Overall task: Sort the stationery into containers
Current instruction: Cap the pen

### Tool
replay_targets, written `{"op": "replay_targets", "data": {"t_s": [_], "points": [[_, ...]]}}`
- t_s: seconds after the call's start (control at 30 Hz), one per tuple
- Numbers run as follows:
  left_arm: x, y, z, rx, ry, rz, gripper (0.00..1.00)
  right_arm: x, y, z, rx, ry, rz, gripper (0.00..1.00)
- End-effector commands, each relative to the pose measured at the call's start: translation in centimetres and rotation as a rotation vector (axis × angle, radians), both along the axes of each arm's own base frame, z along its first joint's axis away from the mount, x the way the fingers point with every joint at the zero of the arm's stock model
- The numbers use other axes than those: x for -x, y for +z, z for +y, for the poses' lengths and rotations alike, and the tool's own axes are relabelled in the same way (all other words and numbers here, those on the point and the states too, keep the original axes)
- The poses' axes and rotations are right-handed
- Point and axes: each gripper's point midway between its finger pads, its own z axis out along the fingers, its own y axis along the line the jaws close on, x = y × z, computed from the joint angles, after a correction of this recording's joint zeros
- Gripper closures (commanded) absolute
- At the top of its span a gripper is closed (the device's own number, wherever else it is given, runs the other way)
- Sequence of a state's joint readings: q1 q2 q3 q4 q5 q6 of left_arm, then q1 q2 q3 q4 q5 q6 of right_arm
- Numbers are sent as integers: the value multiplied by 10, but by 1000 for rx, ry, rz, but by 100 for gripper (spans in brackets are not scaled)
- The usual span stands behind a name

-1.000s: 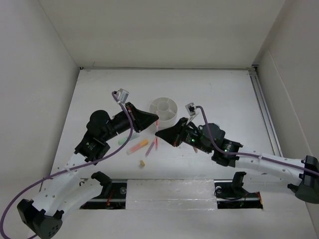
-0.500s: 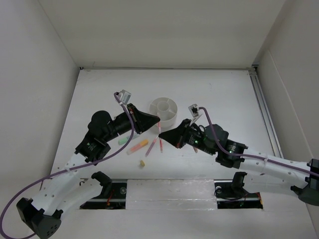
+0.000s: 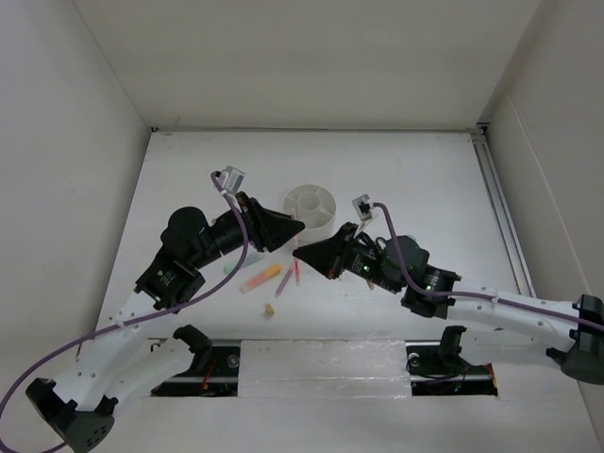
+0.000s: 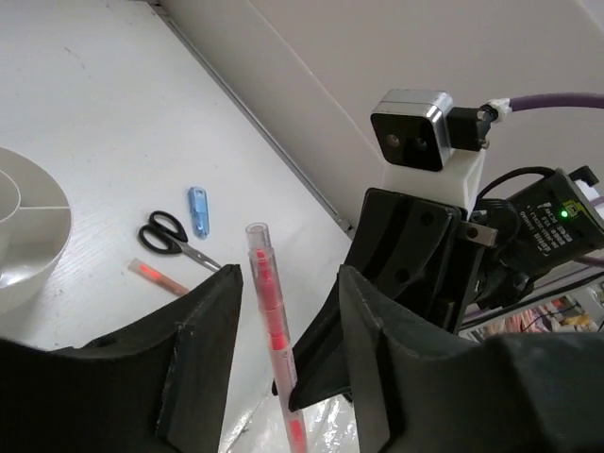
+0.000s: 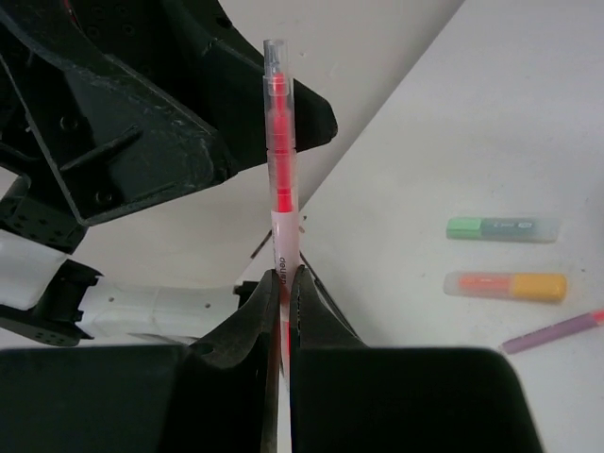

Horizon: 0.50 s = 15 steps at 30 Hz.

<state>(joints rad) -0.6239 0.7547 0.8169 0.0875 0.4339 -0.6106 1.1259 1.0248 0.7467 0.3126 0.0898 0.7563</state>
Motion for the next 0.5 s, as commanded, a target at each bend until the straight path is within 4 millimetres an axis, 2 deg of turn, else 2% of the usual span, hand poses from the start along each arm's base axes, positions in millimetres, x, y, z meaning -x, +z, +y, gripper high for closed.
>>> {"op": "replay_targets", "data": {"t_s": [0.0,0.03,0.07,0.1,0.13,0.17,0.2,0.33,0.37,0.4,0.43,0.47], "points": [[7,36,3,57,5,-42,58,-1,49,5,-128,-16,-77,100],[4,57,5,100,27,-66,38,-2,46,8,-123,-15,-65,100],[5,63,5,108,27,-76,38,-4,46,7,-124,-26,-64,100],[2,67,5,114,36,-83,33,-5,42,9,-114,-26,-60,100],[2,74,7,131,45,-82,17,-6,38,11,-105,-26,-56,100],[1,80,6,139,45,-92,9,-6,38,11,-105,-26,-56,100],[-2,94,11,161,82,-113,1,-10,33,12,-95,-46,-49,100],[-11,124,25,208,181,-129,1,-23,18,13,-56,-112,-41,100],[-18,125,29,201,224,-113,1,-25,13,14,-40,-115,-71,100],[-28,116,40,162,313,-74,1,-26,24,13,-74,-117,-101,100],[-34,120,47,144,365,-65,1,-28,22,12,-68,-136,-112,100],[-41,112,53,114,416,-33,1,-34,22,11,-61,-149,-132,100]]}}
